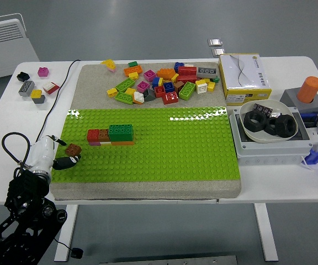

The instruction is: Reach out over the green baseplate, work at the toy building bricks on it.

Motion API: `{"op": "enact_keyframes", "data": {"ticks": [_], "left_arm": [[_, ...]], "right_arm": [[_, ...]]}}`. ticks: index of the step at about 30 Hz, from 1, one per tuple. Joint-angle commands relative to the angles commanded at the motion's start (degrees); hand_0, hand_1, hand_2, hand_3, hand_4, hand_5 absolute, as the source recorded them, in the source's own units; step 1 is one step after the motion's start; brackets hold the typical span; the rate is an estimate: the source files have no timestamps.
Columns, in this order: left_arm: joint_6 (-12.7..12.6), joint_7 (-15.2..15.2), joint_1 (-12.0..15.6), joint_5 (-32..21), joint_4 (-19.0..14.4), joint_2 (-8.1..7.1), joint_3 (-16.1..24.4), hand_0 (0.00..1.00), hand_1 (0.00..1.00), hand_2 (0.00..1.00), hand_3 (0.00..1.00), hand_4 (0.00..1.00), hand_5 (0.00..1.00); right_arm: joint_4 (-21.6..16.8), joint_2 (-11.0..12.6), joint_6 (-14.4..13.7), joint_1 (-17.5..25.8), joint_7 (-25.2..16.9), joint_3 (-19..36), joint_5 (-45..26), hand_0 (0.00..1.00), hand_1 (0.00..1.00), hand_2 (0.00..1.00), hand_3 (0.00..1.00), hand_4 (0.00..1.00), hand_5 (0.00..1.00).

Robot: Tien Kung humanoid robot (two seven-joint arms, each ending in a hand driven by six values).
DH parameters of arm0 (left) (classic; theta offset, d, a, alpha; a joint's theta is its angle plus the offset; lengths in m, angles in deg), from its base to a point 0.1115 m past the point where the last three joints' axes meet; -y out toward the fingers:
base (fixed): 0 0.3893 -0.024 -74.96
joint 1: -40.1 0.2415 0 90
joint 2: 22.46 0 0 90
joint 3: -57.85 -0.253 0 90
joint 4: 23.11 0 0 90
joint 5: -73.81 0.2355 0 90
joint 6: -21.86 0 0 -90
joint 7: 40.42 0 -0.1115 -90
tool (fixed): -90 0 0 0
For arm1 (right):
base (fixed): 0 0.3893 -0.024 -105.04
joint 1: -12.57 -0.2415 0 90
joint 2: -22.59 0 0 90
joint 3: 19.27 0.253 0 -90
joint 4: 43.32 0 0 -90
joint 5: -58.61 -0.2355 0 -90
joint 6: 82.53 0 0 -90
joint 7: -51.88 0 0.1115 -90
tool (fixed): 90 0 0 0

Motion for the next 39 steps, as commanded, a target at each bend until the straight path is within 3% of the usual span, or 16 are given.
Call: {"op": "enact_keyframes", "data": {"ticks": [38,39], "left_arm": [[-1.61,0.00,-0.75,-0.65,0.70,0.44,-1.47,0.929,0.883,0.843,0.540,0.855,0.232],[-1.70,0.00,-0.75,-0.65,0.71,0.45,-1.48,0.926,0.882,0.832,0.498,0.808,0.057]], "right_arm": [[-0.42,-0.13,0.35,-0.15,0.27,0.63,0.00,0.512,0.687,0.642,0.742,0.801,0.804],[-0.44,-0.12,0.36,-0.15,0.27,0.65,0.00,0.512,0.685,0.642,0.748,0.799,0.803]]}}
